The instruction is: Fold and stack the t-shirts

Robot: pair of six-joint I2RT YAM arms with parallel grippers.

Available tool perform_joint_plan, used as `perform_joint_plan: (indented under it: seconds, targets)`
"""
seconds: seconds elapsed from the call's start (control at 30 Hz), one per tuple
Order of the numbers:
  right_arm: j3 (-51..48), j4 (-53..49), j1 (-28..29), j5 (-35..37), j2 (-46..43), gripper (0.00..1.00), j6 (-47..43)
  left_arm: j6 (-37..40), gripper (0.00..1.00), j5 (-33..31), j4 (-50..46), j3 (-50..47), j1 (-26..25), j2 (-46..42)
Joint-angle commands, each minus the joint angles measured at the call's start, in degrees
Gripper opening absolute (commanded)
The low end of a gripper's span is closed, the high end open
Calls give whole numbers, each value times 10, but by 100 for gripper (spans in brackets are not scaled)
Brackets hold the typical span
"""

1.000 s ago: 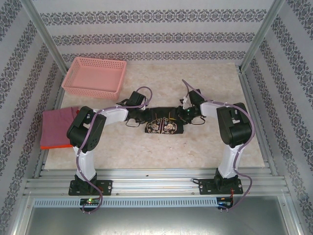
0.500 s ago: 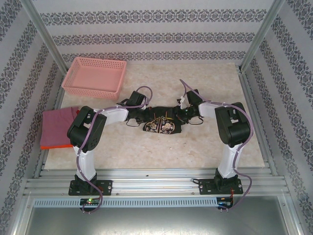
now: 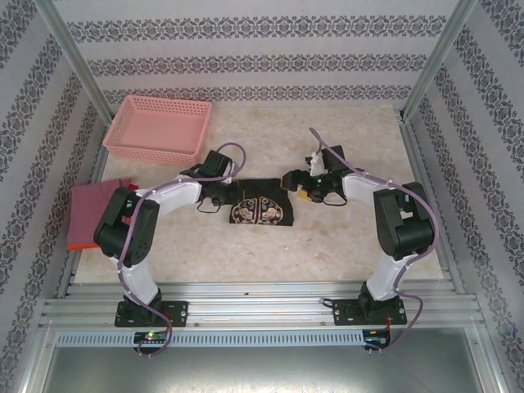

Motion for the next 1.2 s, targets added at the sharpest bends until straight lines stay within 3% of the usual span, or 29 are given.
perform_joint_plan:
  seconds: [0.0,0.87,1.17]
  targets:
    - [1,8,0,2,-13,91,-28,102,0,-23,-89,-8,23,-44]
    - [53,-12,35,-19,13,91,-61,218,0,-73,-168,-74,176,-161]
    - [98,-24,59,-37,37,91,-82,301,0,-154,-239,-57,208,-204]
